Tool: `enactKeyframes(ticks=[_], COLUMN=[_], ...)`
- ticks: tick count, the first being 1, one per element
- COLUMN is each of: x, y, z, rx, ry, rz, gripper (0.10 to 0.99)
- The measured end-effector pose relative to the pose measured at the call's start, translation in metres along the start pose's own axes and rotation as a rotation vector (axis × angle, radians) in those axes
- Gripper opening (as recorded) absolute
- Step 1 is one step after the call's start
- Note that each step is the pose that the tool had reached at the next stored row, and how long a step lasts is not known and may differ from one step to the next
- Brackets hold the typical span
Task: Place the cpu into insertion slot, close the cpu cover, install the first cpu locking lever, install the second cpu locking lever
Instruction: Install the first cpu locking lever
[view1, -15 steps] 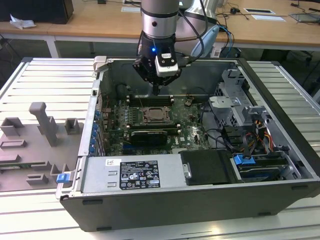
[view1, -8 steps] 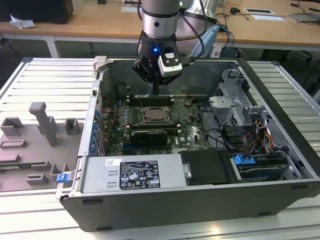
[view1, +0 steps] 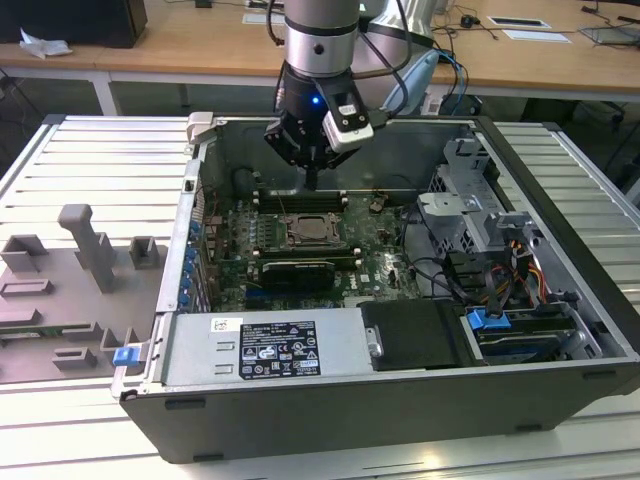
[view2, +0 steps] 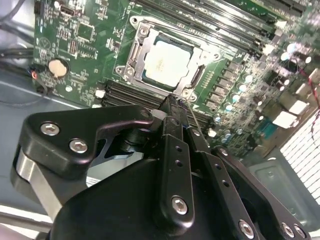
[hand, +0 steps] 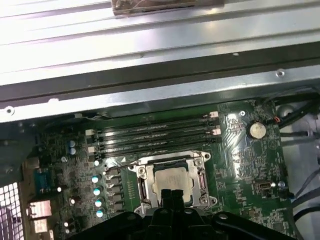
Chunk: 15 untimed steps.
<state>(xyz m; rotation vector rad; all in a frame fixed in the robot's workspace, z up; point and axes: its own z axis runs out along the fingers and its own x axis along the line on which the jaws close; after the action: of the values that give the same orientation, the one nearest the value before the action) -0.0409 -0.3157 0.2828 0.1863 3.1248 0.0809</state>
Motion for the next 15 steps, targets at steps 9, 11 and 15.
enactKeyframes(ticks=[9,11,15], x=[0.0,0.0,0.0], y=[0.0,0.0,0.0], z=[0.0011,0.0014,0.0019], rx=[0.001,0.0,0.0], ry=[0.0093,0.0108,0.0116], rz=[-0.178,-0.209,-0.225], gripper=[0.106,0.106,0.106])
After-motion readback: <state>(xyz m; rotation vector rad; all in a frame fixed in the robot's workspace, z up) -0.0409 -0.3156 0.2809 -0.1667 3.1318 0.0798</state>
